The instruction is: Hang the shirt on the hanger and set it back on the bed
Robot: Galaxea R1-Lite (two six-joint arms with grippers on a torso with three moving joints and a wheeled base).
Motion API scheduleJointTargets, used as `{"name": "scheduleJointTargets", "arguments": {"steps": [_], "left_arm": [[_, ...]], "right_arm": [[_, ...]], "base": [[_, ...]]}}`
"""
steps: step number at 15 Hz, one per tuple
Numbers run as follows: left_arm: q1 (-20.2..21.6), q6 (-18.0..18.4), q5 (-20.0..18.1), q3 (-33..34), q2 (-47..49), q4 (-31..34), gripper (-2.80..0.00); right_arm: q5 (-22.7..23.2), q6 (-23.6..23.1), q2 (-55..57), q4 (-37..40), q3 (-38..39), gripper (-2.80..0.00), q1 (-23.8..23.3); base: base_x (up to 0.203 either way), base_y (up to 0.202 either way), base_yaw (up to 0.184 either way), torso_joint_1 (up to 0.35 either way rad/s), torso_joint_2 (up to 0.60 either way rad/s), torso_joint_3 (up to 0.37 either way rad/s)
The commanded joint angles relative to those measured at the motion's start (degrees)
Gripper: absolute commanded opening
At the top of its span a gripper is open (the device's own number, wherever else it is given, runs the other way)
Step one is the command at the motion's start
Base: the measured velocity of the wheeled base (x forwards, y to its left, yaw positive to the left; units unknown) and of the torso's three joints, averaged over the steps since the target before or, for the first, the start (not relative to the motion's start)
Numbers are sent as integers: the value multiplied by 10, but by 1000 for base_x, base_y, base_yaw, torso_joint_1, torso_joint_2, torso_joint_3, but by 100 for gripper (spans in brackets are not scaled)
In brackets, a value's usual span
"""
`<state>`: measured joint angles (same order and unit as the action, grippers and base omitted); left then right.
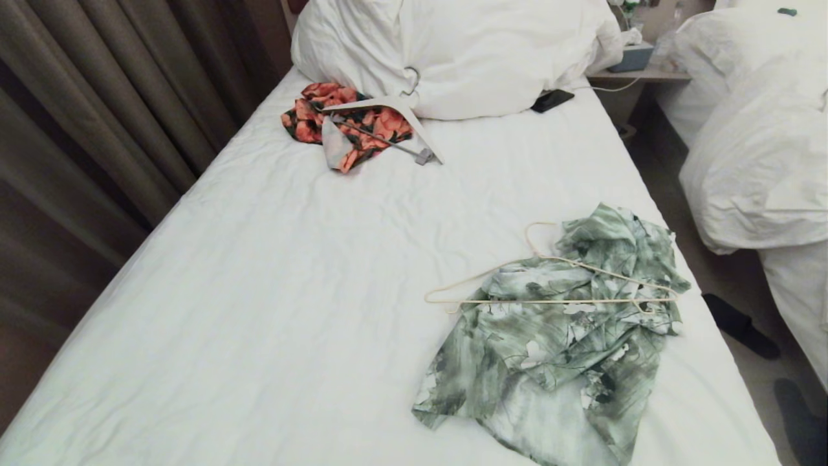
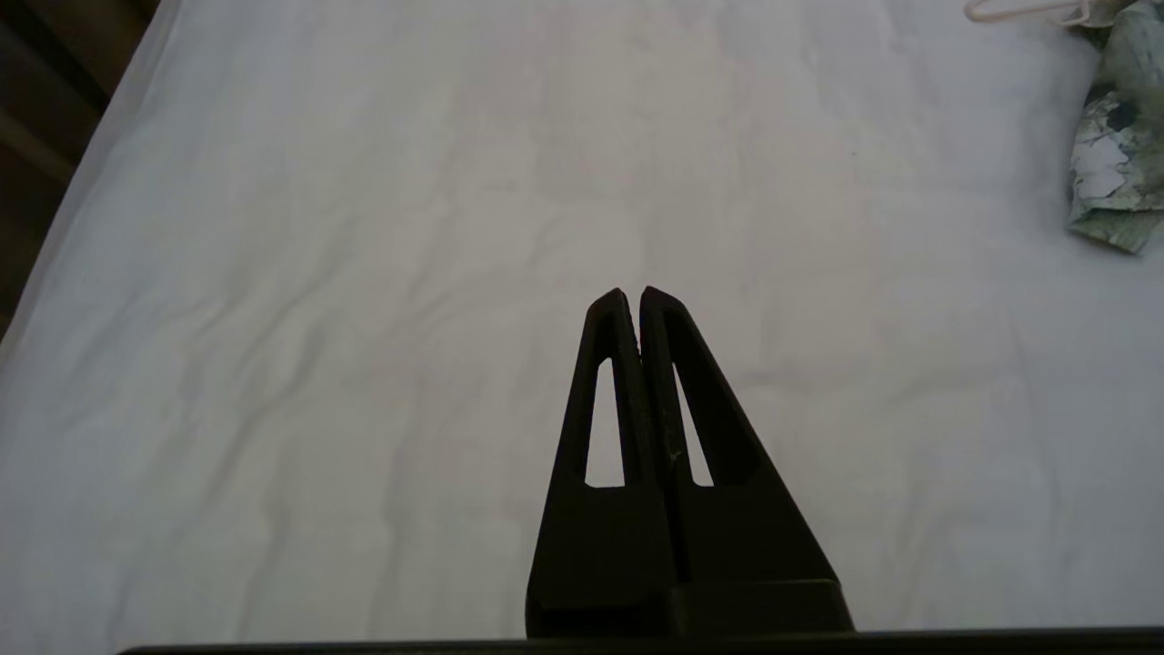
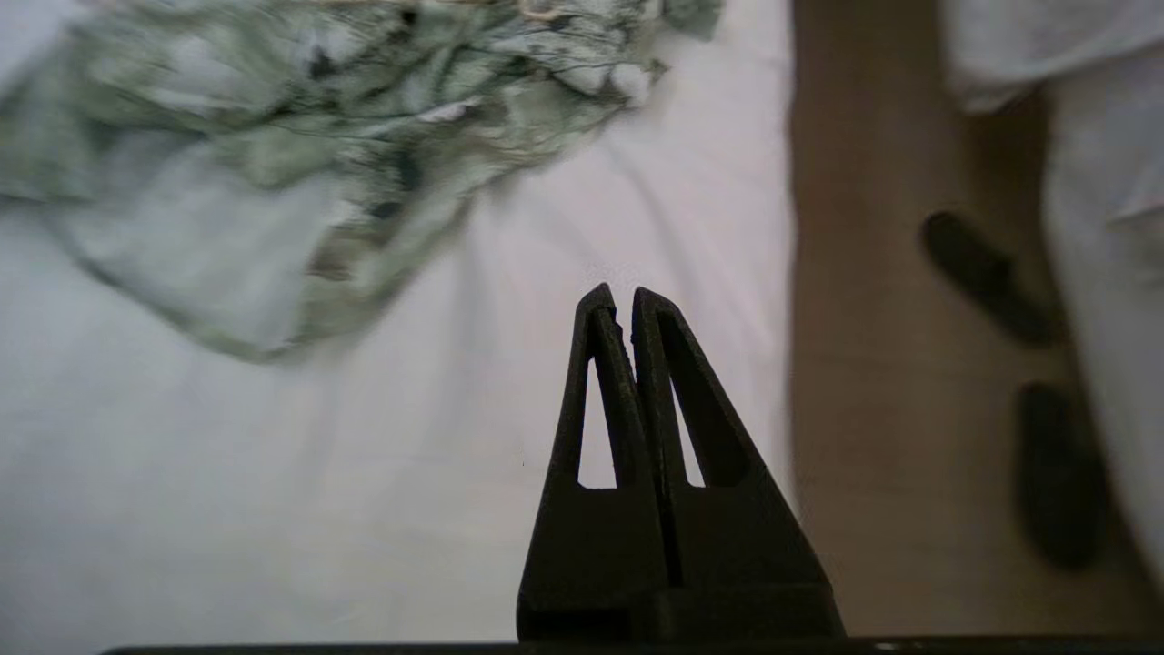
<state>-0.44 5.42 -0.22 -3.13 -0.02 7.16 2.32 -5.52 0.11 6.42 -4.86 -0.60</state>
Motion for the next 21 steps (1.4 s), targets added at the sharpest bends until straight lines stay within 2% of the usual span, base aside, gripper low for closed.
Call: {"name": "scheduleJointTargets", "arguments": {"steps": [1, 5, 7, 8, 21], "left_arm": [[0, -2, 0, 1, 0, 0, -280], [0, -40, 7, 1, 0, -1, -280], [0, -42, 7, 1, 0, -2, -280], [0, -43, 7, 1, 0, -2, -280], [0, -45, 7, 2, 0, -3, -280]], "right_arm": [[-5, -14, -1, -55, 36, -280, 0], [-6, -9, -1, -64, 49, -280, 0], [-9, 30, -1, -65, 49, -280, 0], [-10, 34, -1, -65, 49, -280, 0], [-10, 37, -1, -64, 49, -280, 0]], "base": [[0, 0, 0, 0, 0, 0], [0, 0, 0, 0, 0, 0], [0, 0, 0, 0, 0, 0], [0, 0, 0, 0, 0, 0], [0, 0, 0, 0, 0, 0]]}}
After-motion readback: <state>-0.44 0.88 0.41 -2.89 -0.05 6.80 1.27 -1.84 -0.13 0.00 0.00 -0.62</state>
